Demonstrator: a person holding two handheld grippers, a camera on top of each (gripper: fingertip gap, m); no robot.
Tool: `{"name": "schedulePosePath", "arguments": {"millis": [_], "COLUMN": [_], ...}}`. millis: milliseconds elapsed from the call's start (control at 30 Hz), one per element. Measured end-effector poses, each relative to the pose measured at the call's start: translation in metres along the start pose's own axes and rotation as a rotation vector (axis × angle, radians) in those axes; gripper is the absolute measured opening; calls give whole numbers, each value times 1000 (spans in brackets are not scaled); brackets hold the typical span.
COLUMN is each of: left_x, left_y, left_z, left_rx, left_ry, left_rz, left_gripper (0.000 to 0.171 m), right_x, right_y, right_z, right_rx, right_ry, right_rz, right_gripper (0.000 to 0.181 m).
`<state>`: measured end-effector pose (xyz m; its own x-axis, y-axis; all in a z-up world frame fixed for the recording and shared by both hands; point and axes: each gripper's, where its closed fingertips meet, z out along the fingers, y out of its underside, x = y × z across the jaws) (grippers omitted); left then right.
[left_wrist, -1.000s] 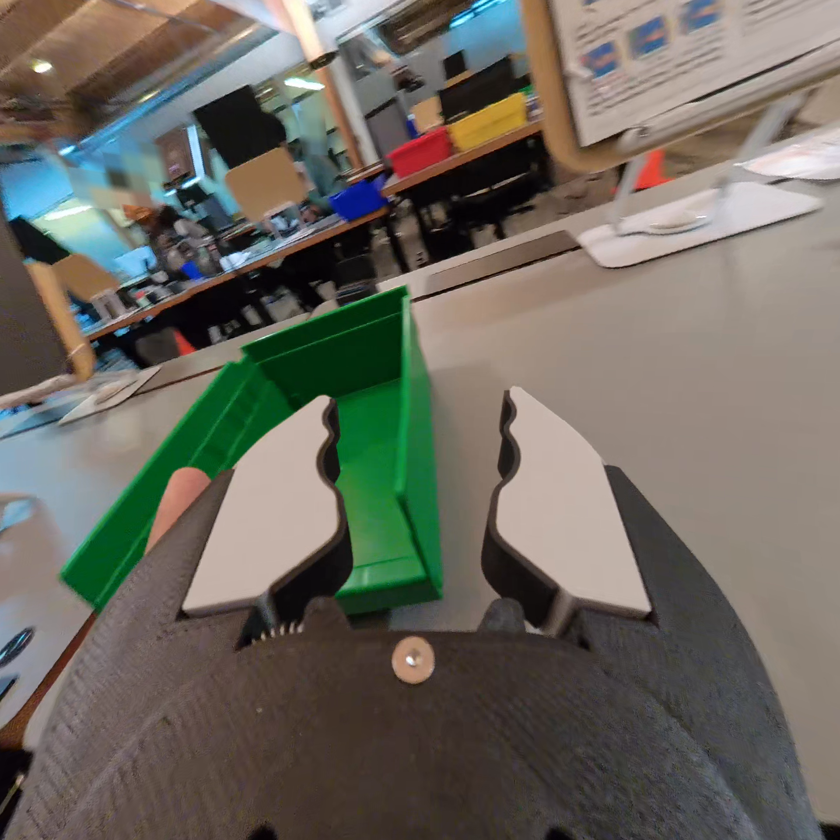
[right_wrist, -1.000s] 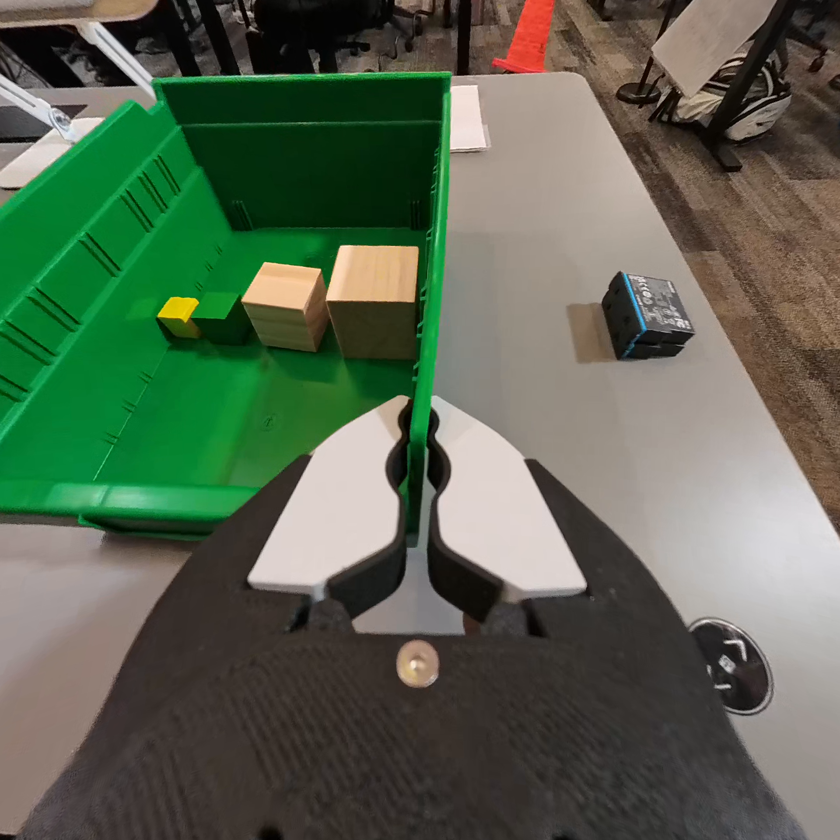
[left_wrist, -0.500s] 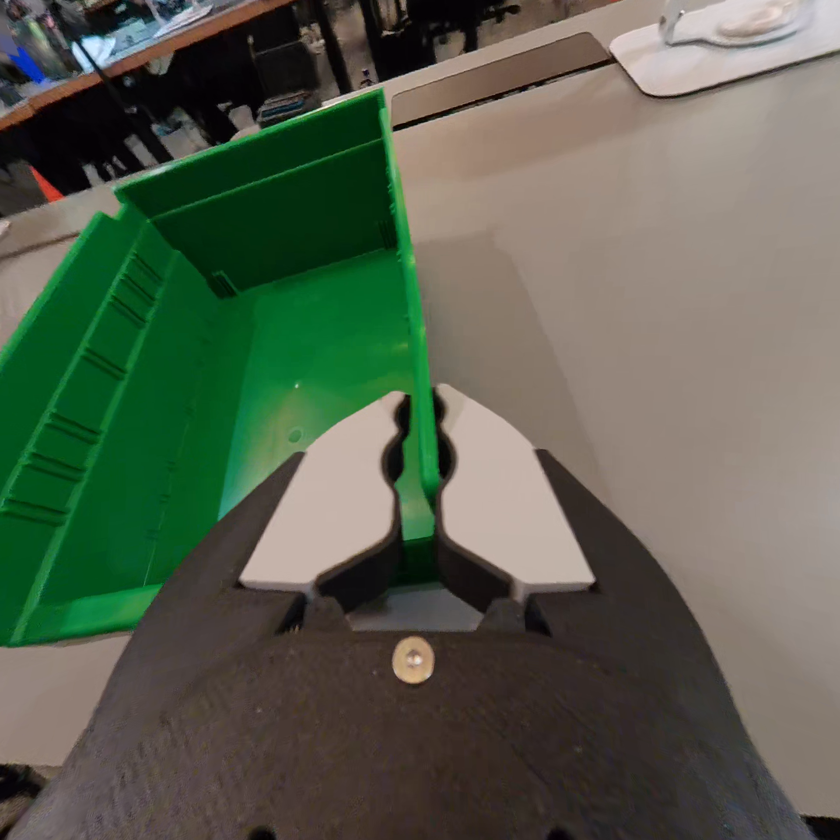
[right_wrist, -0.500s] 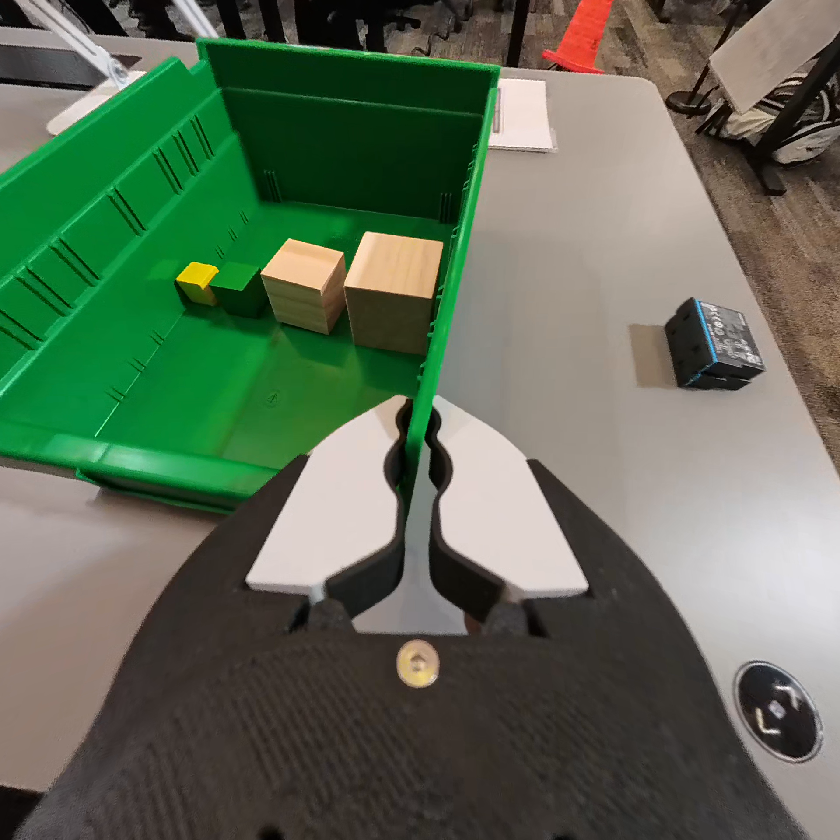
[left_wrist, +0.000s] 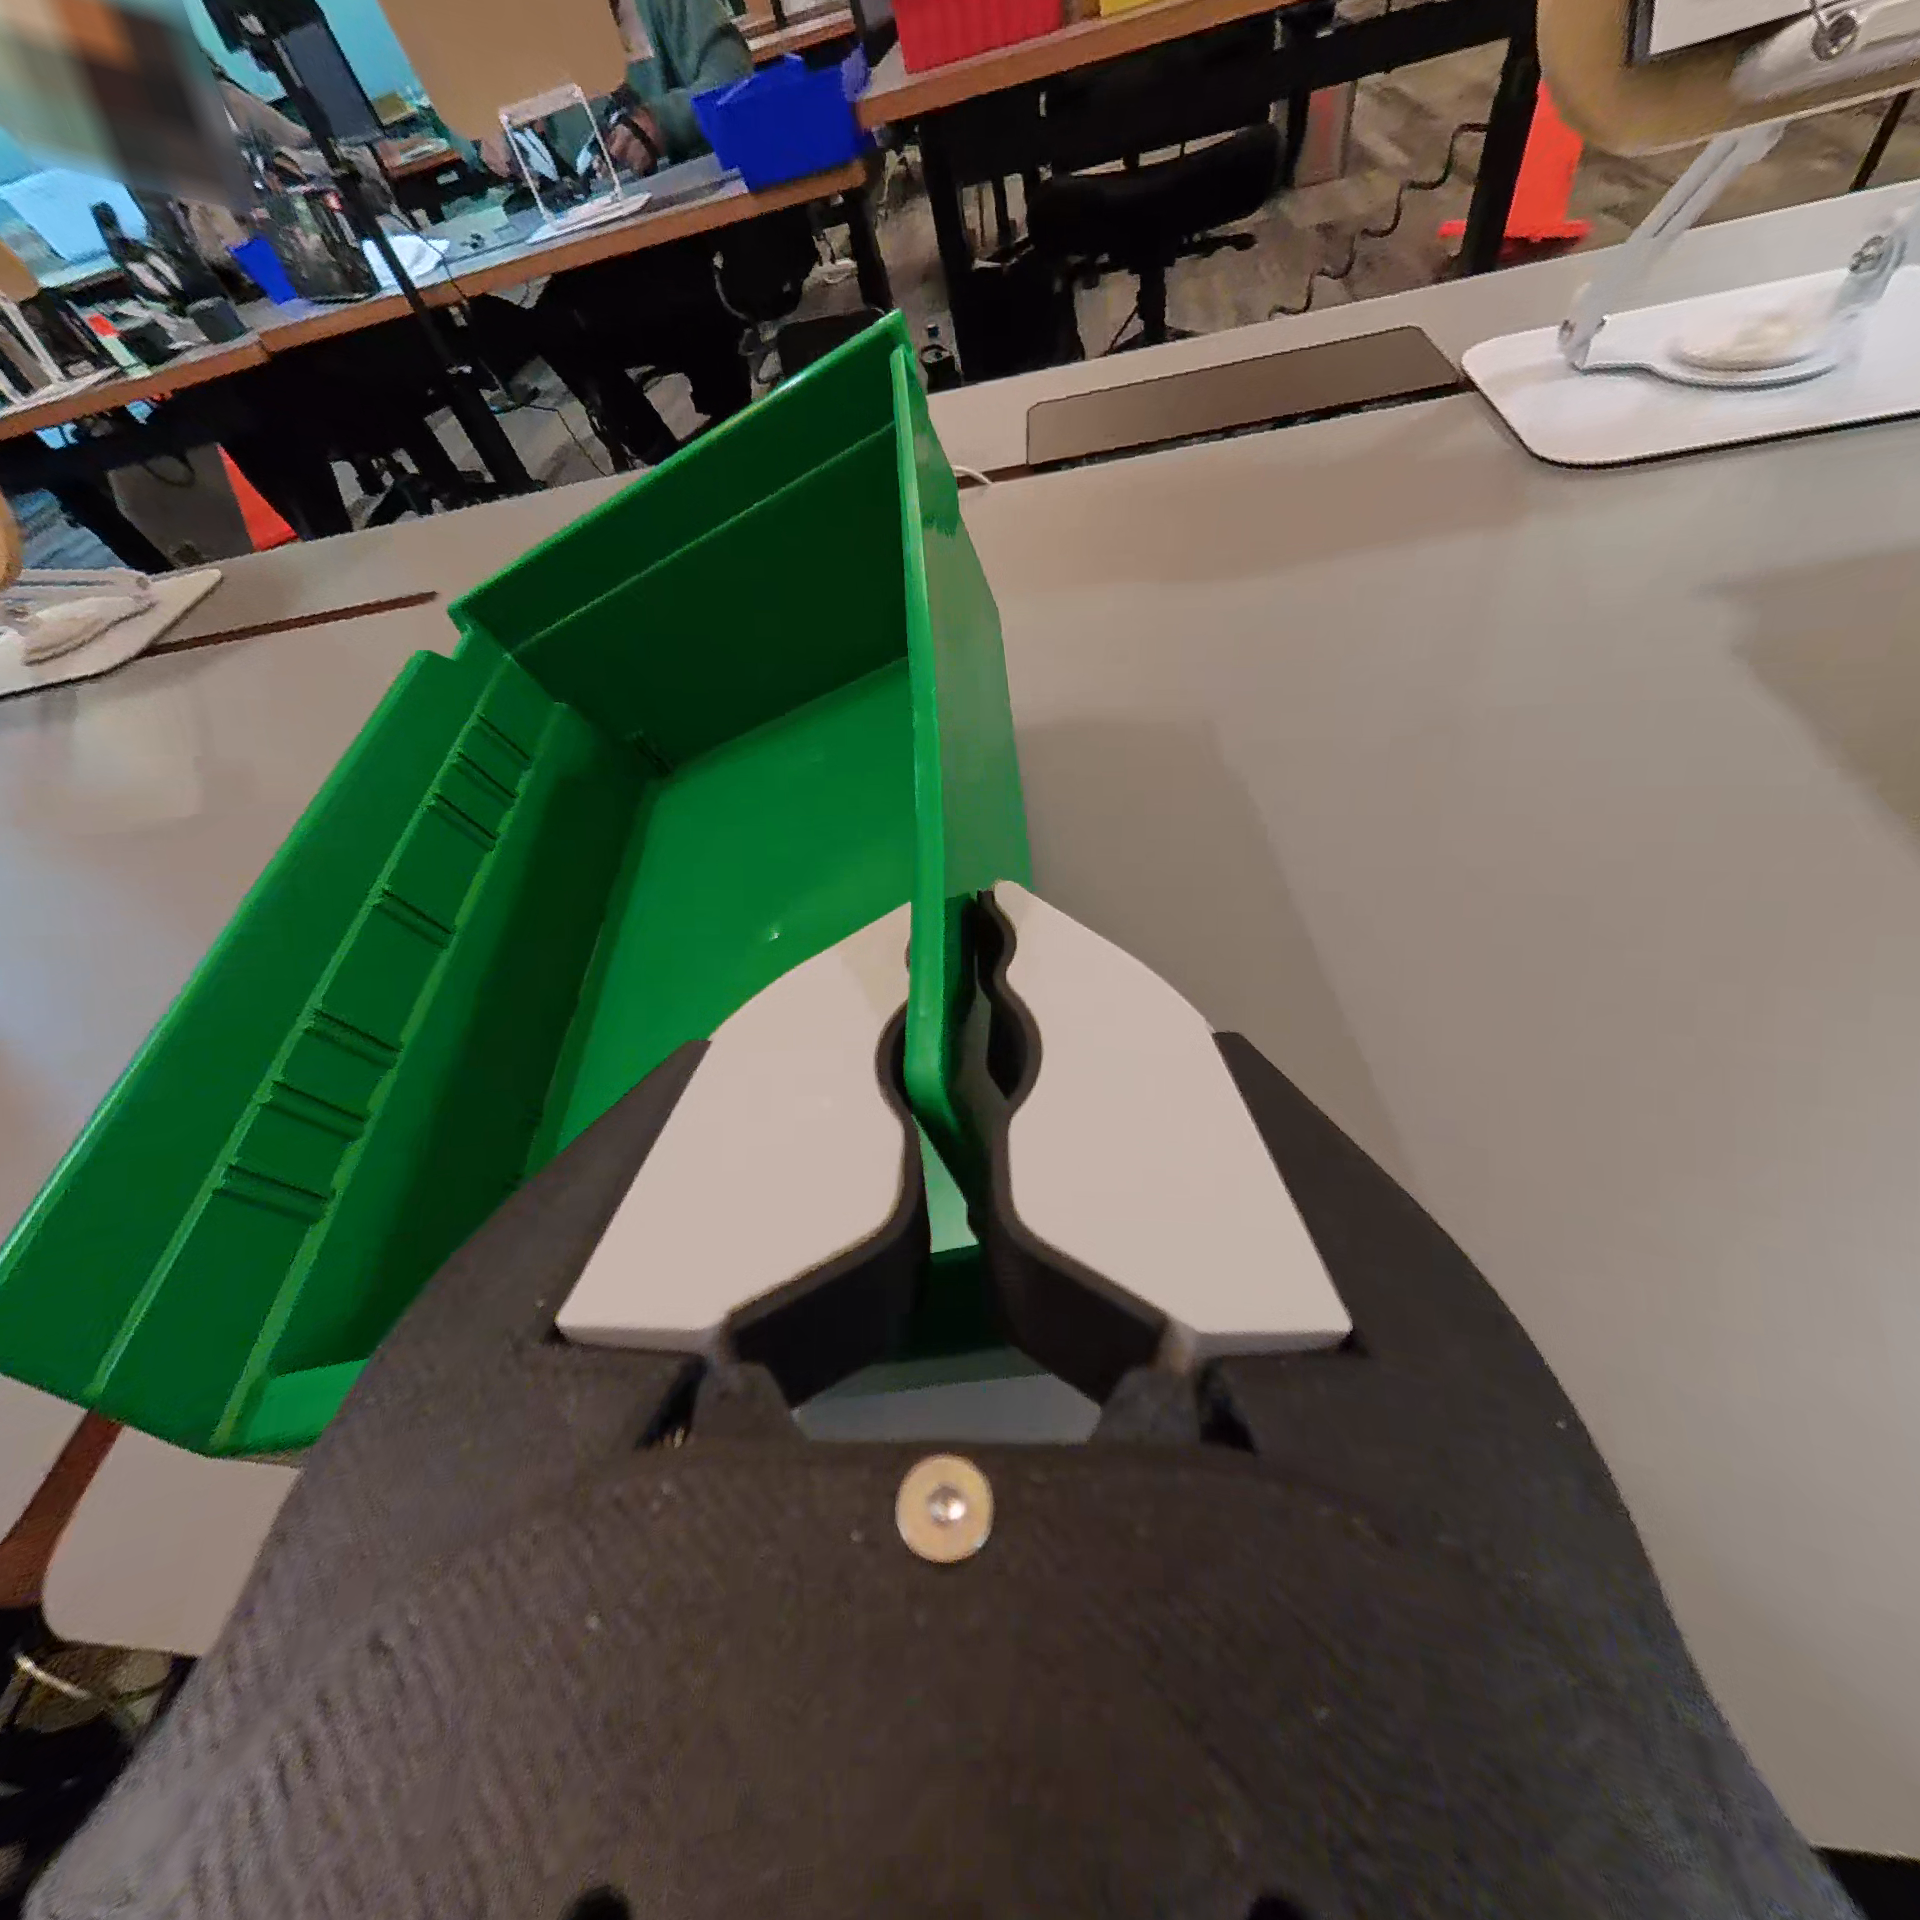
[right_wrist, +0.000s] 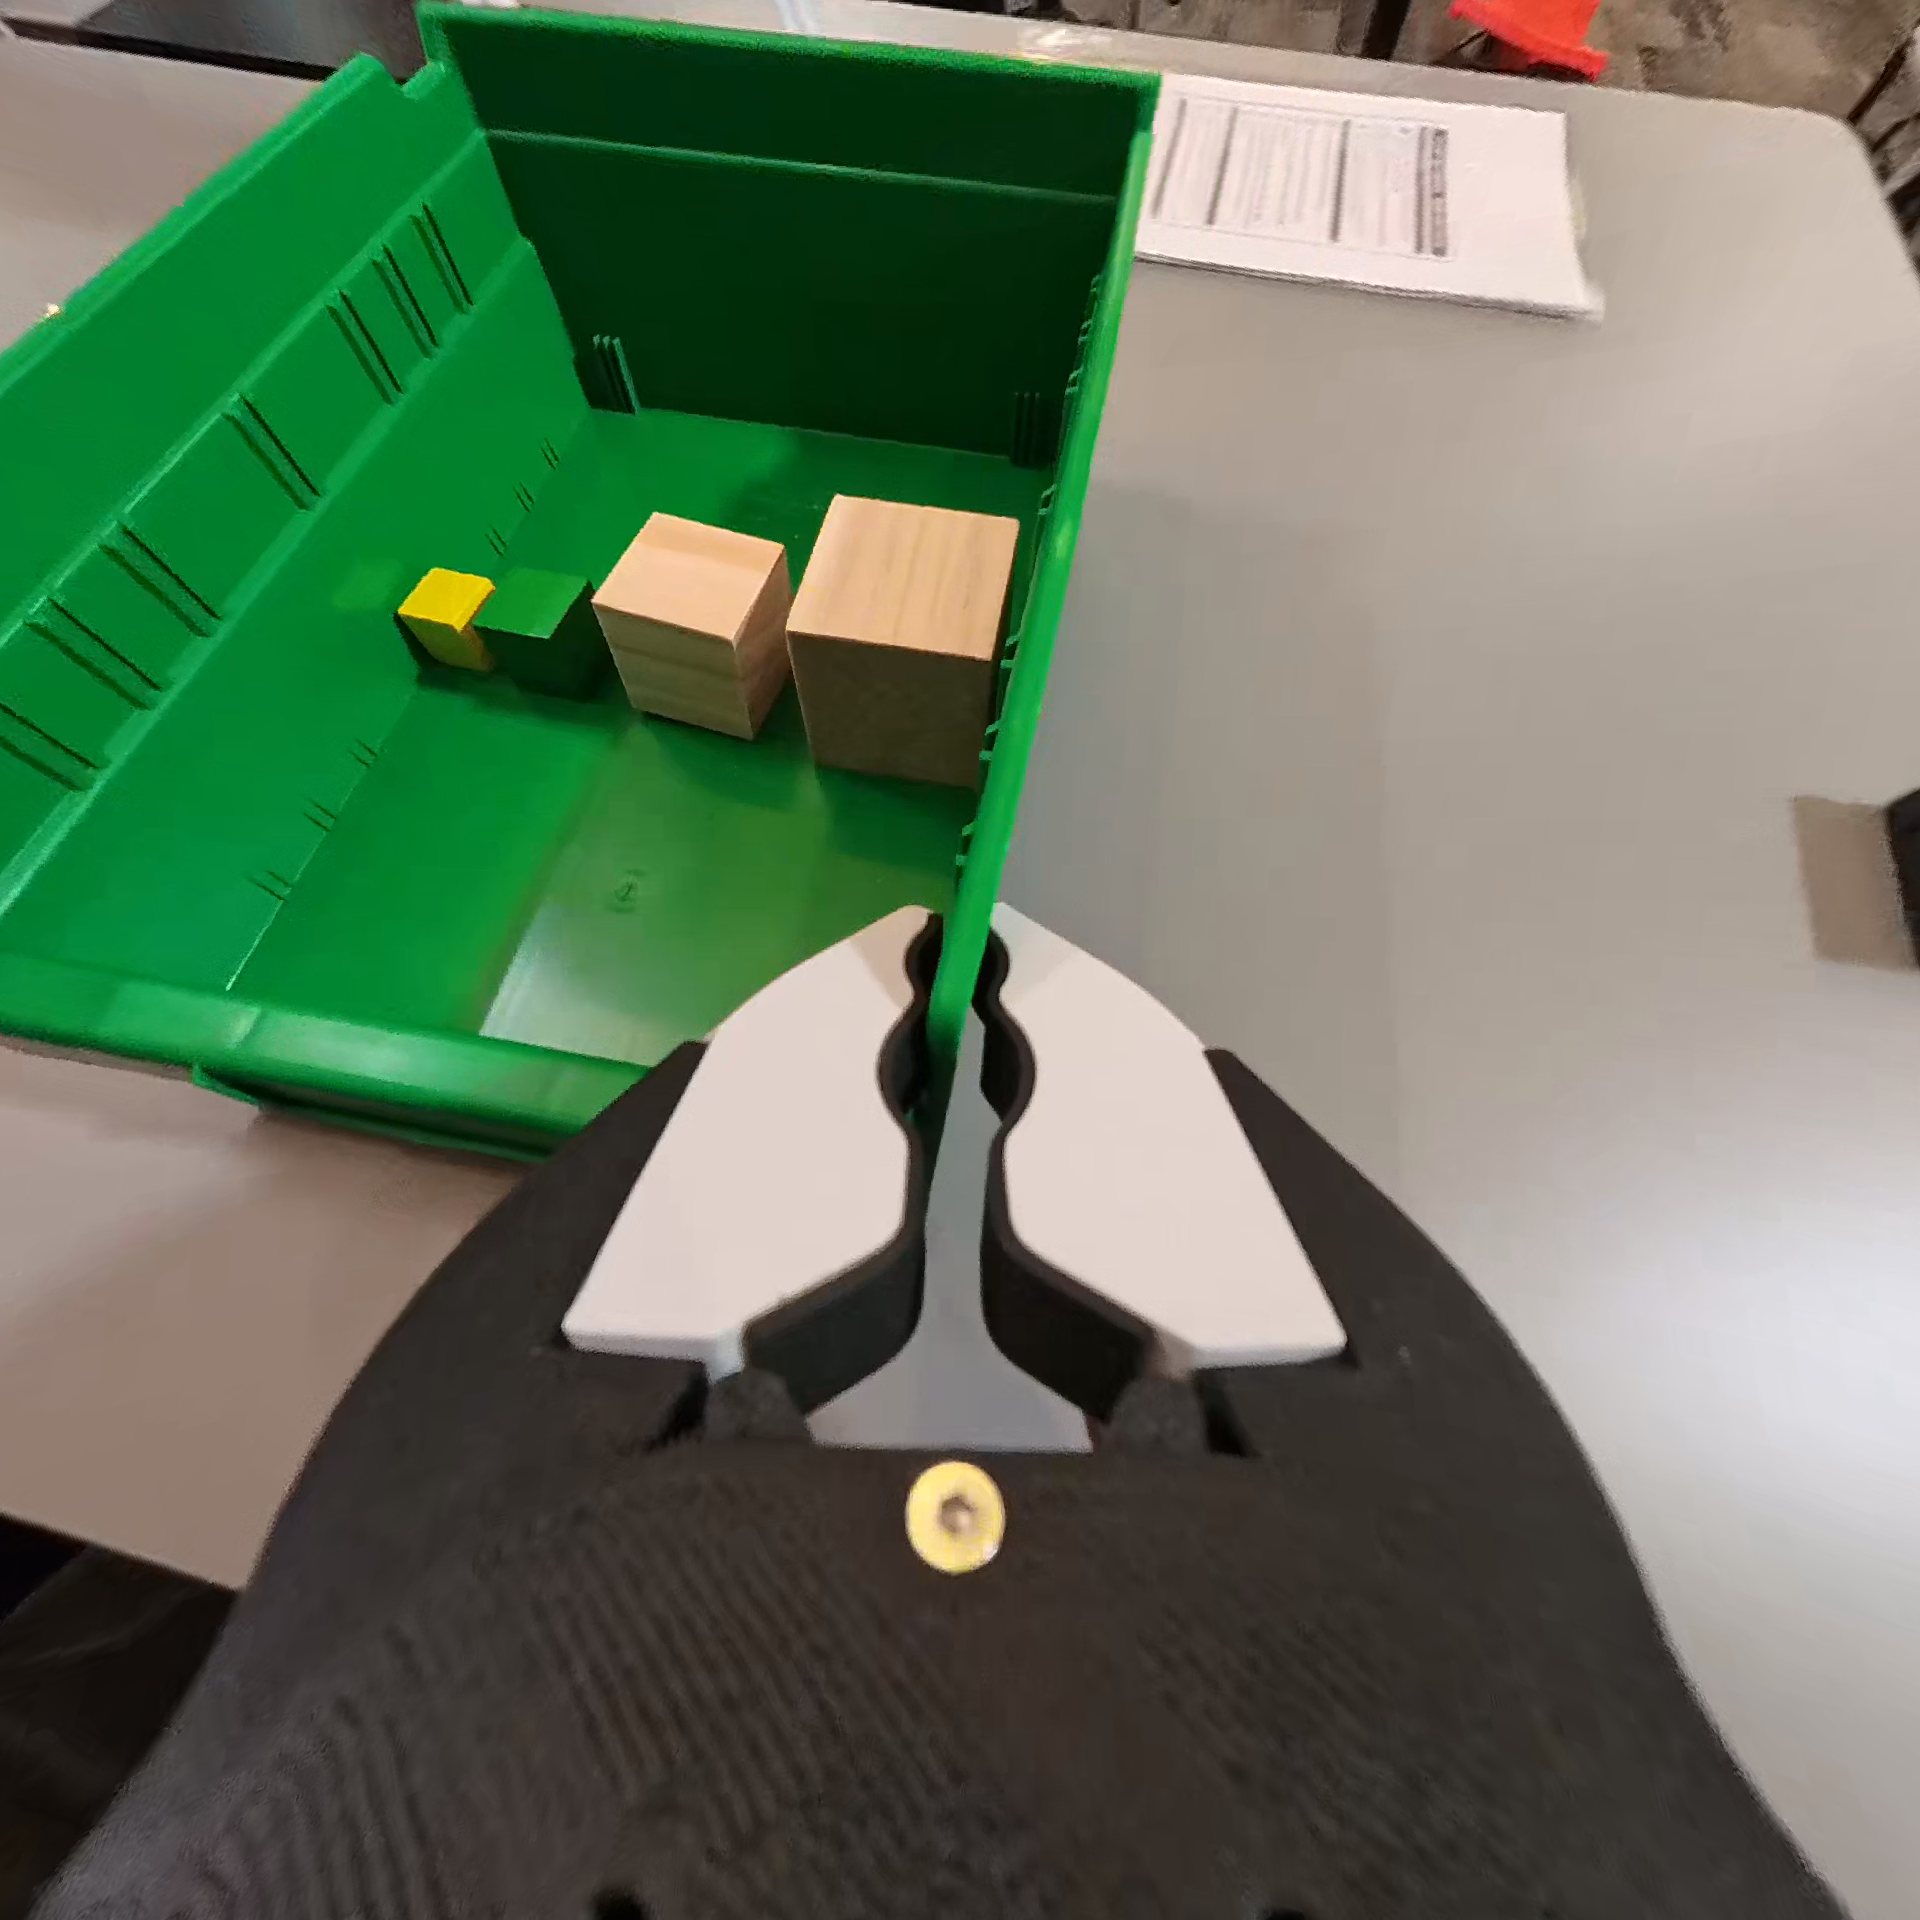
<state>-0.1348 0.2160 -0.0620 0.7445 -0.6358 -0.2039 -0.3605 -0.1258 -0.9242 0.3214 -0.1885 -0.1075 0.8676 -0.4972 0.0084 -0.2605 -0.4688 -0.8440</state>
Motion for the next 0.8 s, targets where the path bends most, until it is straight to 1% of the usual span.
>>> {"name": "schedulePosePath", "arguments": {"millis": [167,267,467,633,700,800], "left_x": [-14,-26,-48,-65,-69,-76], "left_y": [-13,-23,-34,-34,-36,-30], "left_z": [-14,-29,-59,-67,-70,-68], "left_rx": [33,54,96,103,112,78], "left_ry": [-66,-108,-136,-170,-177,-187], "left_rz": [95,115,53,19,18,-15], "left_gripper": [5,5,5,5,4,3], "right_x": [-46,-81,-170,-241,-269,-311], "right_y": [-4,-9,-19,-30,-37,-48], "right_z": [12,17,28,52,64,81], "right_rx": [-36,-45,-66,-72,-69,-59], "right_ry": [-30,-40,-111,-160,-177,-202], "right_rz": [-2,-37,-165,-235,-228,-208], "right_gripper": [5,6,12,13,12,10]}}
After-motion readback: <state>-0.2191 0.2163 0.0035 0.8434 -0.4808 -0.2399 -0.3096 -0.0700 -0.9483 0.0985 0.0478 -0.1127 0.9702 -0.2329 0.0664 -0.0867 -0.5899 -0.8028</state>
